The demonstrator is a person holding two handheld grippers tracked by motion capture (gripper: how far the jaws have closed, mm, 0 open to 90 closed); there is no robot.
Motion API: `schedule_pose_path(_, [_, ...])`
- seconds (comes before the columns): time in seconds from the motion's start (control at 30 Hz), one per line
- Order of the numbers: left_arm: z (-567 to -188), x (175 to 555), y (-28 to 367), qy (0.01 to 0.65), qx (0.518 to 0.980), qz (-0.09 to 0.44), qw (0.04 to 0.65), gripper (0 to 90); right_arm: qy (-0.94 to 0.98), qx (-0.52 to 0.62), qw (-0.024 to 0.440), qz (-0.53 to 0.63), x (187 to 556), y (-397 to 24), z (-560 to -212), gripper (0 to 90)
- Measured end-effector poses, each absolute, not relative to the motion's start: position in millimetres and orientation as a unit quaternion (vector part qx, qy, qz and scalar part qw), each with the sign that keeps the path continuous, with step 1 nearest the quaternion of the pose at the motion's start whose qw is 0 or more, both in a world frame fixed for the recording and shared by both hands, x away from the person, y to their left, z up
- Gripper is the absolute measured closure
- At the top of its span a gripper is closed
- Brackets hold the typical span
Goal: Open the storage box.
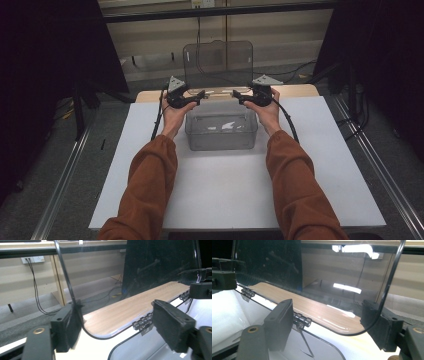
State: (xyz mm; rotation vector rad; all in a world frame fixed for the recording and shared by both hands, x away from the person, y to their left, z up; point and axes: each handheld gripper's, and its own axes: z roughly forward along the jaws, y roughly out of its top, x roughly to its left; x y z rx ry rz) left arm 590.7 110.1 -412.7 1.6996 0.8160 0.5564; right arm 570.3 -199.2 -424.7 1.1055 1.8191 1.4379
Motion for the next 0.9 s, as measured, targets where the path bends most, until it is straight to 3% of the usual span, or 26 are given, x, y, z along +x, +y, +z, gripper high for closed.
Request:
schedule_pose_path(0.47, [-418.0, 592.3, 110.7, 0.343, 0.732, 0.215, 0.548, 16.8, 0.674, 0.418, 0.269, 0.547, 571.4, -200.6, -427.1, 25.7])
schedule_pose_path(0.9, [-421.4, 592.7, 110.0, 0.351, 0.738, 0.206, 0.539, 16.2, 0.665, 0.429, 0.255, 0.556, 572.7, -201.1, -429.9, 23.7])
